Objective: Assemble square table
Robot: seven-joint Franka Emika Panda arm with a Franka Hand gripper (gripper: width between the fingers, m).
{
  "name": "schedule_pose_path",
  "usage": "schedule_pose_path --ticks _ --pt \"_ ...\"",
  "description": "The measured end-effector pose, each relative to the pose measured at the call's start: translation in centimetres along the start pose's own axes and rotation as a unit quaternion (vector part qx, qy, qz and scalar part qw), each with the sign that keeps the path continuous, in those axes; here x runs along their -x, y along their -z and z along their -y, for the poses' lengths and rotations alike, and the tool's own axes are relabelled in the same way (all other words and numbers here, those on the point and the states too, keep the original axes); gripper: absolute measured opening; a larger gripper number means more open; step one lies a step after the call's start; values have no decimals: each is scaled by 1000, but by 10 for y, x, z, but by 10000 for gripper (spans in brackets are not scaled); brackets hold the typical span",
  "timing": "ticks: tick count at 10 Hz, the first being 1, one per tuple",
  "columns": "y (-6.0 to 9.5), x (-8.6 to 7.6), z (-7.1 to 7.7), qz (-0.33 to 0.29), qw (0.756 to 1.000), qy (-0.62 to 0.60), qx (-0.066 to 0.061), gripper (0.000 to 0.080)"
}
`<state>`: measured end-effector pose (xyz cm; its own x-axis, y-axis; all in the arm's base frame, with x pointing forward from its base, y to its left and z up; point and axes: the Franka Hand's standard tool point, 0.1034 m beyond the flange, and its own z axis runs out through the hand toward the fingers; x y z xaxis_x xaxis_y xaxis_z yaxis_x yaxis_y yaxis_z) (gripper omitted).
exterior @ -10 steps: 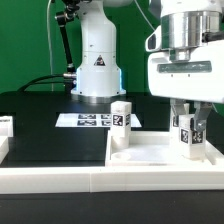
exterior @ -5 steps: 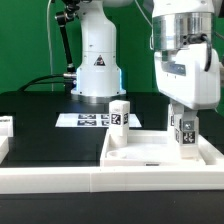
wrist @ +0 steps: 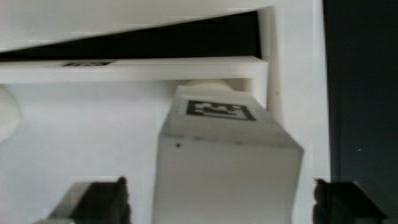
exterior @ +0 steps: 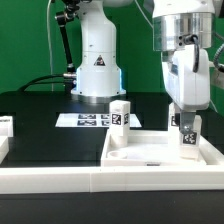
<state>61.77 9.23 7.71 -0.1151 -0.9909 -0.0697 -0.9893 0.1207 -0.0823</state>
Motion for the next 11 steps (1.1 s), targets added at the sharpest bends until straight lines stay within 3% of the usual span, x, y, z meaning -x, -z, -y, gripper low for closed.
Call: schedule_pose_path --ticks 1,2,5,8,11 --pt "1 3 3 0 1000 20 -9 556" --pt "1 6 4 -1 998 69 -16 631" --pt "0 18 4 1 988 153 -20 647" --pt "0 15 5 -2 972 232 -20 649" --pt "0 14 4 -10 934 356 -15 649"
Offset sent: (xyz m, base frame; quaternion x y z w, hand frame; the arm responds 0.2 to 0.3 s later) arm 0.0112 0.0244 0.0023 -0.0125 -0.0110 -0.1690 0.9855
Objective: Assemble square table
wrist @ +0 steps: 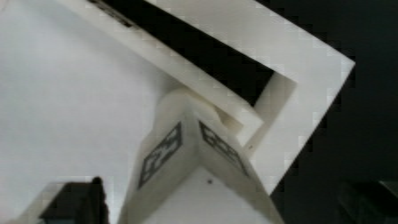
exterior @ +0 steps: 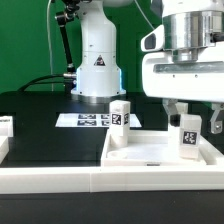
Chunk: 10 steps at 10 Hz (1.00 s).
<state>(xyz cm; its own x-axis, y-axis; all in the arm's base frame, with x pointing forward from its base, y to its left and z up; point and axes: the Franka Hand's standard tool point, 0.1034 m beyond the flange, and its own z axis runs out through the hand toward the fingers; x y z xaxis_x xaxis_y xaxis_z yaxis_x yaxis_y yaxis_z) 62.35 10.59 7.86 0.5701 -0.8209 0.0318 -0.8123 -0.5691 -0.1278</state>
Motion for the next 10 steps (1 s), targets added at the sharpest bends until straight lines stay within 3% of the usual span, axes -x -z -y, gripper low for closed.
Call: schedule_pose_path --ticks 4,6,10 --pt "0 -4 -2 -9 978 208 11 649" --pt "-1 -3 -2 -15 958 284 24 649" --pt "-1 -4 -3 -17 944 329 28 649"
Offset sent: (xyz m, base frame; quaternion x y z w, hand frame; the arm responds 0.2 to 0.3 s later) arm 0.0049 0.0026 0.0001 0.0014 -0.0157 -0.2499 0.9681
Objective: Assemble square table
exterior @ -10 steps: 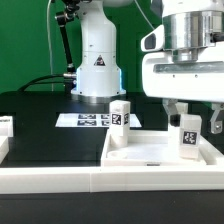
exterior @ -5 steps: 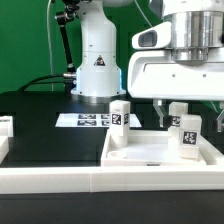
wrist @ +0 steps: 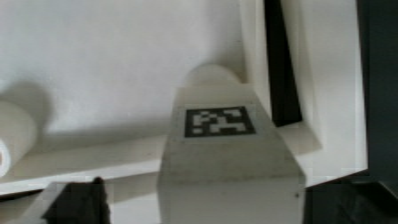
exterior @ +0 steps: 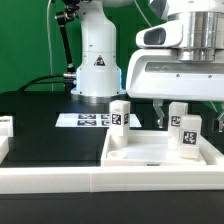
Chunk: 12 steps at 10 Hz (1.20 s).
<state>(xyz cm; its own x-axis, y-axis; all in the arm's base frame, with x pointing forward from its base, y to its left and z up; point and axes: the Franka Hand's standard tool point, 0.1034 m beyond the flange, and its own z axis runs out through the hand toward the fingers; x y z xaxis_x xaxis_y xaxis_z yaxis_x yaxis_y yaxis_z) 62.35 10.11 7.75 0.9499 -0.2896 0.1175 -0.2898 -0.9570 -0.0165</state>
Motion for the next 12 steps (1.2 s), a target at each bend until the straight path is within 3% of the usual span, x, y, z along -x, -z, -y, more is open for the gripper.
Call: schedule_pose_path --ticks 1,2,3,4,8,12 --pt "0 0 0 0 1000 -6 0 535" --pt "0 0 0 0 1000 -20 0 350" --pt "0 0 0 0 1000 -19 0 350" --pt "0 0 0 0 1000 -27 0 288" --pt "-1 0 -1 -4 981 -196 -3 288" --pt "-1 10 12 -9 901 -433 -6 290"
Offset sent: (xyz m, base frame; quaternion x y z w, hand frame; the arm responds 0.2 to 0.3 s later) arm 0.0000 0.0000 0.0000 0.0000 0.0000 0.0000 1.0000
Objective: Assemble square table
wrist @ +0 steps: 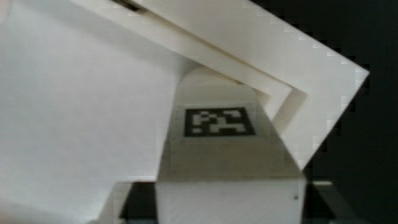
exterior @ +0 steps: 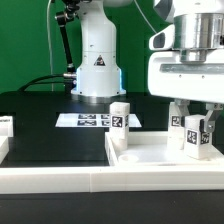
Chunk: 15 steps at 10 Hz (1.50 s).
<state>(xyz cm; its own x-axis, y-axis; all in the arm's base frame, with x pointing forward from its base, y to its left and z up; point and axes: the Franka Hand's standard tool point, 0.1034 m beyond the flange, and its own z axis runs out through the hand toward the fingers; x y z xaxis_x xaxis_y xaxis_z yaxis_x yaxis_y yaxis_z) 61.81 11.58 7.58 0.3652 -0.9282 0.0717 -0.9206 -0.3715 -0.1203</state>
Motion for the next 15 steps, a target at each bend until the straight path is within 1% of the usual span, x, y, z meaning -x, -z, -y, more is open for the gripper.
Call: schedule_pose_path --ticks 1,3,5,7,8,10,13,14,15 --pt "0 1 -1 1 997 -74 -1 290" --pt "0 0 -2 6 987 -161 -1 290" --pt "-1 0 -3 14 976 -217 0 290" --pt "-1 -2 -3 22 957 -290 0 290" --pt "-1 -5 -4 30 945 -326 -1 290" --pt "-2 -3 -4 34 917 -398 1 290" --pt "-2 -1 -3 36 919 -393 0 290" --pt "-2 -1 -3 36 919 -392 0 401" --pt "-2 -1 -3 36 923 -383 0 401"
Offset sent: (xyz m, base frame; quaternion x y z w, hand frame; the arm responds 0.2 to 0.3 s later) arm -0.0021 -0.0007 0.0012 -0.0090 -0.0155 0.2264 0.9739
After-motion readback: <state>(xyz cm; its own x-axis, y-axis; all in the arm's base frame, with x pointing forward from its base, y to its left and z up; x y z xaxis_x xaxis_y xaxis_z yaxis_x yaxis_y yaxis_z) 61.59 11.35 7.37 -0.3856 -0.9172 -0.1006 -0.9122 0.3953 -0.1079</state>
